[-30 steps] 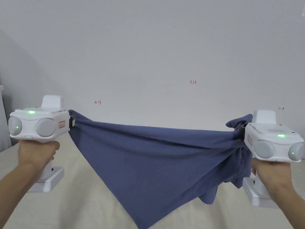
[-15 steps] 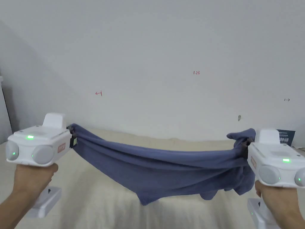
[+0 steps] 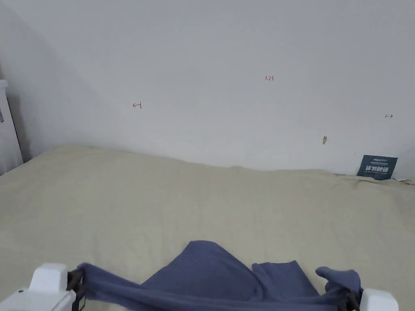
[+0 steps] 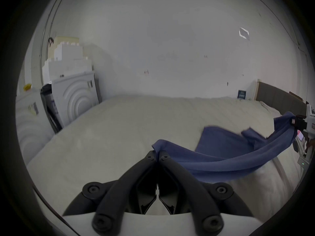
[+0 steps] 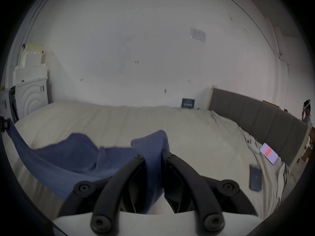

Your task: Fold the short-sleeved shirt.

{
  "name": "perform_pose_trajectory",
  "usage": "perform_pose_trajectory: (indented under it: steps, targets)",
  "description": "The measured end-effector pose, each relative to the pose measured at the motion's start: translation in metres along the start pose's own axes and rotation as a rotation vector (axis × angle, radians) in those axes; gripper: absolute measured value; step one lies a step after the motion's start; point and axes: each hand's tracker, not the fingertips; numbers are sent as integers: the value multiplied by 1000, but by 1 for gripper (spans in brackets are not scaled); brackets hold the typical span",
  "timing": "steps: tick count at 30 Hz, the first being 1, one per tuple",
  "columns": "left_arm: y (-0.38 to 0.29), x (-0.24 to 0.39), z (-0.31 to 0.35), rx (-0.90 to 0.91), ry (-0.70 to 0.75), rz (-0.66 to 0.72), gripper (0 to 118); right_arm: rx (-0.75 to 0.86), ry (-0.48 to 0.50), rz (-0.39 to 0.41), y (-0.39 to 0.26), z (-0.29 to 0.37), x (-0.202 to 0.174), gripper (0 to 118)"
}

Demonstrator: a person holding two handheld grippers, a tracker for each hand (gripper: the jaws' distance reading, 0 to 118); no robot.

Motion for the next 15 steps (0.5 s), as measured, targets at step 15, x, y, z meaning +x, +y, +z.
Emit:
perform_pose_trajectory:
  steps: [15]
  targets:
    - [-122,14,67,-198,30,31,0,-175,-42,64,-106,57,4,12]
